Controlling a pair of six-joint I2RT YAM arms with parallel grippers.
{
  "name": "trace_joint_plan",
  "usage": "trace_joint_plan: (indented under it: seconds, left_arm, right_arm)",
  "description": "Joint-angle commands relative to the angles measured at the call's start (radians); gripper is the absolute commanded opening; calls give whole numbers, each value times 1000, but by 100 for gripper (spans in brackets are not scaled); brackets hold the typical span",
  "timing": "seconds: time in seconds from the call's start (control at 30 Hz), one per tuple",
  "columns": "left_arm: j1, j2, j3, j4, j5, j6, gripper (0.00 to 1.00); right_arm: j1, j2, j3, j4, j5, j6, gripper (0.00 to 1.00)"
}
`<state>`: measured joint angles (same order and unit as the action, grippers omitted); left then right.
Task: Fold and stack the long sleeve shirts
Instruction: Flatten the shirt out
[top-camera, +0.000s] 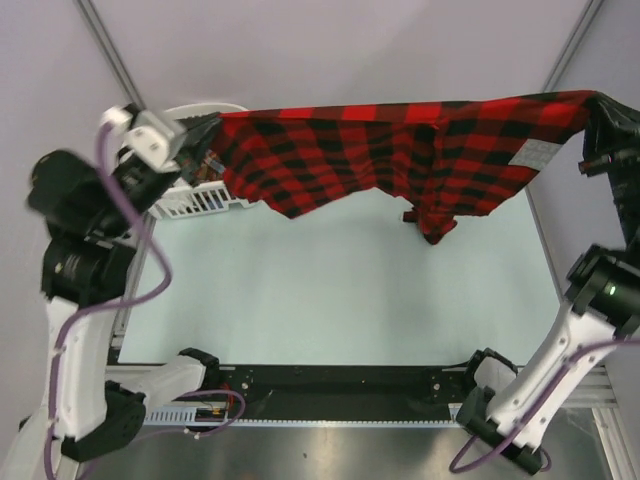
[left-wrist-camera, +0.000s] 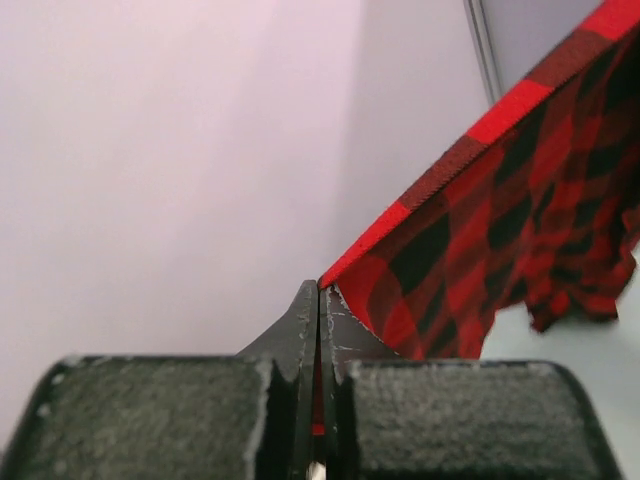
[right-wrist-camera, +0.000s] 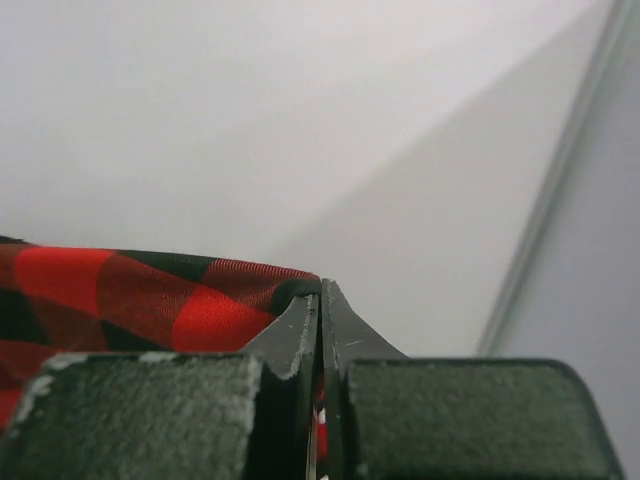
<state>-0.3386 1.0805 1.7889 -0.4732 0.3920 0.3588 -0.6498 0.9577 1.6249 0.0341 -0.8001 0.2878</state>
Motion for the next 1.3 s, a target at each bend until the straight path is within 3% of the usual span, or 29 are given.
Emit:
trace_joint_plan:
  seconds: [0.0, 0.17, 0.33, 0.43, 0.5, 0.57, 0.63, 0.77, 0.97, 1.13, 1.27]
  left_arm:
    - [19, -77, 36, 94, -156, 3, 0]
    - [19, -108, 102, 140, -176, -37, 0]
    - [19, -53, 263, 166, -206, -66, 0]
    - [19, -4, 363, 169, -206, -75, 0]
    - [19, 24, 394, 163, -206, -67, 0]
    - [19, 24, 359, 147, -209, -54, 0]
    - [19, 3, 230, 136, -199, -37, 0]
    - [19, -45, -172, 162, -151, -1, 0]
    - [21, 16, -602, 317, -108, 48, 0]
    - [21, 261, -663, 357, -79, 130, 0]
    - [21, 598, -478, 297, -117, 160, 0]
  right_arm:
    - [-31, -106, 61, 69, 402, -130, 0]
    - [28, -160, 125, 125, 594, -251, 0]
    - [192, -50, 328, 104, 728, -390, 0]
    - [300, 47, 466, 51, 731, -453, 0]
    - [335, 73, 474, 32, 684, -484, 0]
    - [349, 66, 423, -14, 590, -484, 0]
    - [349, 26, 281, -72, 489, -489, 0]
    - [348, -83, -93, -74, 401, -539, 0]
    - [345, -106, -558, -82, 270, -619, 0]
    - [343, 132, -752, 65, 262, -622, 0]
    - [340, 400, -738, 164, 283, -590, 0]
